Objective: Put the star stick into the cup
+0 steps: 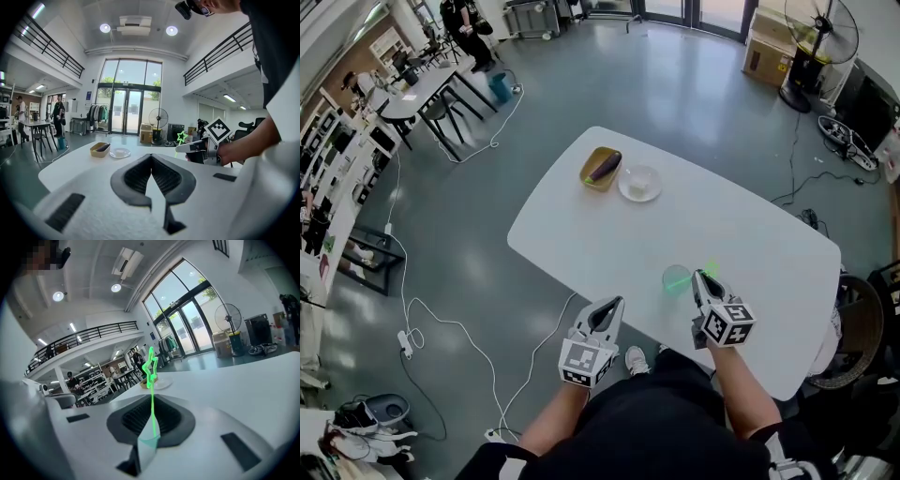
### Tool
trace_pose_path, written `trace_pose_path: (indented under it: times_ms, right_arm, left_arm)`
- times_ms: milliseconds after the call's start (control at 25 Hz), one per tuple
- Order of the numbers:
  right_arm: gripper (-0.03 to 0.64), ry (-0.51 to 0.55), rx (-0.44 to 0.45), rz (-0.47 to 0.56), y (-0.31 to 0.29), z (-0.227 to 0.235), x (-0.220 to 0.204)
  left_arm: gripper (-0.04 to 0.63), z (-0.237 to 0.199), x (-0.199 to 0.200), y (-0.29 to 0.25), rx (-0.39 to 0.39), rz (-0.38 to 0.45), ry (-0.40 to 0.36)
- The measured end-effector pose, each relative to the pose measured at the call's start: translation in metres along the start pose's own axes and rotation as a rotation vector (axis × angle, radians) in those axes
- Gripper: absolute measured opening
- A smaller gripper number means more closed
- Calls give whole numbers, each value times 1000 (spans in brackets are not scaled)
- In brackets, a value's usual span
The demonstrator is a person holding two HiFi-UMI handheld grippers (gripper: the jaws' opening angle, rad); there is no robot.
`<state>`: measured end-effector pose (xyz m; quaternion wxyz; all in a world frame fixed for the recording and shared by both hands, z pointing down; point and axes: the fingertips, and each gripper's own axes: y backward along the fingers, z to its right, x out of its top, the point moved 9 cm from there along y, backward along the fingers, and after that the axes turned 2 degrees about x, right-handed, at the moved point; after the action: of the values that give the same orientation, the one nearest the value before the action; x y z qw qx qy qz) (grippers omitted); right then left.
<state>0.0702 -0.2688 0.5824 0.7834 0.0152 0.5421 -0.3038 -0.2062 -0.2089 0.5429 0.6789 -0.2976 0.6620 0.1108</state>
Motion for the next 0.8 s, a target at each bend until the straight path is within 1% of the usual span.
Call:
trace_pose_path:
  times_ms: [160,280,440,800]
  right_arm:
    - [48,-13,1,-7,2,-1,-3]
    - [51,-18,-11,-19,3,0,-7]
    - [83,-24,-14,-47,4,5,-11]
    - [100,-34,-18,-98,7,7,-30]
  left_arm:
    - [11,-2,1,3,-4,3,-4]
    - [11,-3,1,4,-11,3,-4]
    - [11,-1,1,3,-15,5,-10]
    - [11,-2,-3,8,-16,5,-7]
